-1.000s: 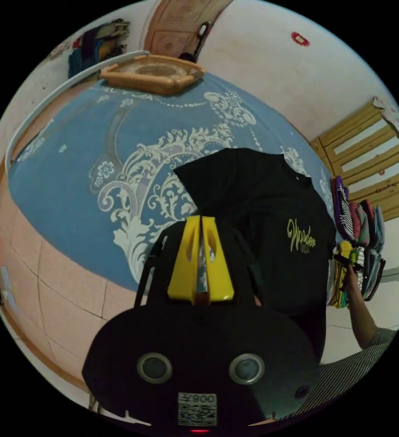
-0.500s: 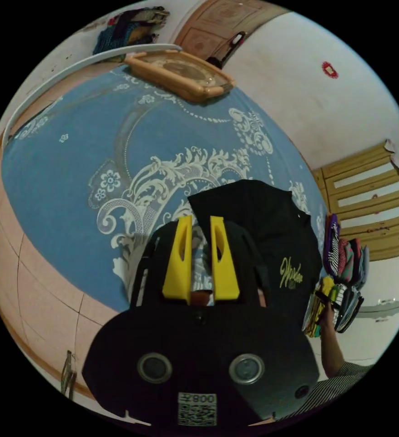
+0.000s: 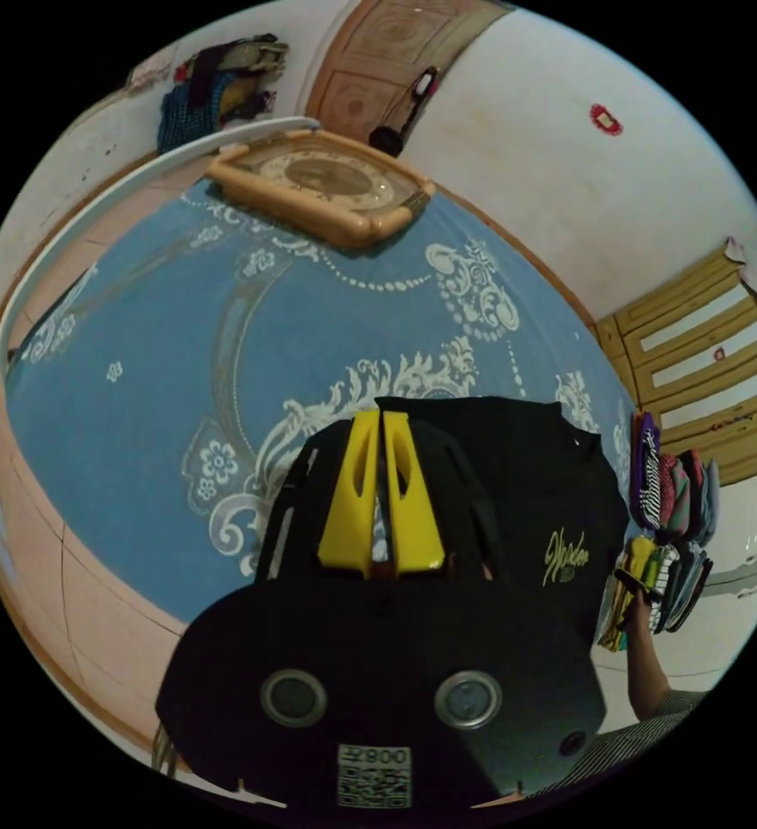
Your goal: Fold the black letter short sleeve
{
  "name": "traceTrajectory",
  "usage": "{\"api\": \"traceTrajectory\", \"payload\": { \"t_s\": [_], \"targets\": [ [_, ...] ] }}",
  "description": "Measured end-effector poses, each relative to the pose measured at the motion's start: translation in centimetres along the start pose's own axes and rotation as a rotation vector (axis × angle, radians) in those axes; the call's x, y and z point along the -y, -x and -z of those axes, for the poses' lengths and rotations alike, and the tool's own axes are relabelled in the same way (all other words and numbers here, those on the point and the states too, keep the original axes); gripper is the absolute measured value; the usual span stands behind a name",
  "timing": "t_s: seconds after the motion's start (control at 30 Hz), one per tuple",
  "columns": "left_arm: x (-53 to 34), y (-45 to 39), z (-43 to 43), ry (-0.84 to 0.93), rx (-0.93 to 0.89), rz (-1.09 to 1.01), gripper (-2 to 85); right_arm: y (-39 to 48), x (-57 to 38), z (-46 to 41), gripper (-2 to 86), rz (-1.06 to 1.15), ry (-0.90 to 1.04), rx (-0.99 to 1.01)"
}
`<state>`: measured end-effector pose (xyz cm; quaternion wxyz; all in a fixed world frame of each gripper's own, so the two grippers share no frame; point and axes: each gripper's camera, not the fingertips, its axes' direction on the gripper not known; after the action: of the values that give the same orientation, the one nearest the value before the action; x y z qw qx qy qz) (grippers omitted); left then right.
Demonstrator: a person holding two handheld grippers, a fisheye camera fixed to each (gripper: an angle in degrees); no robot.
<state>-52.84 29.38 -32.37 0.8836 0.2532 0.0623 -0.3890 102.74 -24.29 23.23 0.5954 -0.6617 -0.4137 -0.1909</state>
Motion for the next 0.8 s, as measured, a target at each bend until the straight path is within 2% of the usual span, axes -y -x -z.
{"api": "traceTrajectory", "payload": {
  "t_s": [0.2,0.33,0.47,0.67,0.8],
  "targets": [
    [-0.6,-6.0,-4.4,0.116,0.136,-0.005,0.8,-1.3,-0.6,-0.8,0.2,-0.004,0.004,0.0],
    [-2.2,-8.5,-5.2,0.075,0.102,0.091,1.1,-2.7,-1.1,-1.2,0.2,-0.02,0.0,0.037],
    [-3.5,-12.0,-5.4,0.039,0.063,0.066,1.6,-4.5,-2.4,-1.3,0.4,-0.063,-0.044,0.081],
    [-4.7,-24.6,-8.7,0.082,-0.059,-0.222,4.1,-6.1,-5.4,-1.2,1.7,-0.096,-0.142,0.045],
    [-5.3,-37.7,-13.5,0.163,-0.23,-0.476,6.4,-8.0,-6.6,-1.8,5.2,-0.167,-0.197,0.123]
  ]
}}
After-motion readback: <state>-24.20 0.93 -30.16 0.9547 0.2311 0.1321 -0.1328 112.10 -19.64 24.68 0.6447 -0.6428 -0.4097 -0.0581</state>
